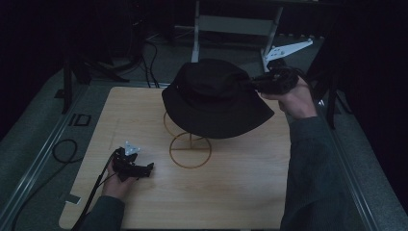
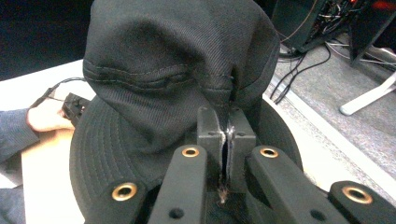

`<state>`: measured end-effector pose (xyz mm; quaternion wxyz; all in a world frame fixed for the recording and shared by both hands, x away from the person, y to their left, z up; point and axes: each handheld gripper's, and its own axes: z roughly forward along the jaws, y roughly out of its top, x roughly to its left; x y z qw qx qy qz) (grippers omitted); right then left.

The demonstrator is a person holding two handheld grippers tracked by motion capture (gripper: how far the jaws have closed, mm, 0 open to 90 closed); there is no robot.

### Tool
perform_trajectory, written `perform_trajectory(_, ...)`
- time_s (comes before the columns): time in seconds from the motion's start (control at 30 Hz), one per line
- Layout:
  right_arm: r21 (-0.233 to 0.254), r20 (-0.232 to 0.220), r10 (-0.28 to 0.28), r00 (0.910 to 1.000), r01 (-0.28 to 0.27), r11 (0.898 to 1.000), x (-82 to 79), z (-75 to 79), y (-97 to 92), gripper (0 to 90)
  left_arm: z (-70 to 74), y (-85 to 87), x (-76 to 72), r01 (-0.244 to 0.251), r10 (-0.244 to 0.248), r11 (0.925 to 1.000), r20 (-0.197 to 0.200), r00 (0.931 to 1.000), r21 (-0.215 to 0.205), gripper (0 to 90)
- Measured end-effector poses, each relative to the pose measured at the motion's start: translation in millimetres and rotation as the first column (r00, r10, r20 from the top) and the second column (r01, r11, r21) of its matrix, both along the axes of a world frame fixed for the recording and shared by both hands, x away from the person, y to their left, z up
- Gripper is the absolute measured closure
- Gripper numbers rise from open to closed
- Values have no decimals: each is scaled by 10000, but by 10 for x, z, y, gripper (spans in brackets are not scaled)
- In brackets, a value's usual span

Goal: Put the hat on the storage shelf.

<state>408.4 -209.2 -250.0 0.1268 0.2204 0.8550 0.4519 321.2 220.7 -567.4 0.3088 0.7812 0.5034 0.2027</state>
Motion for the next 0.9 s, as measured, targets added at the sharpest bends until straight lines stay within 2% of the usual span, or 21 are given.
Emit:
perform_trajectory(0.5,59,-228,431,9988,-430,9991,32,-123,190,876,0,1,1,-2,2,10000,14,10000,6,3)
perform_trajectory(0.9,-117,-458,742,9962,-748,9971,66,-229,338,875,0,0,0,-6,6,10000,14,10000,7,3)
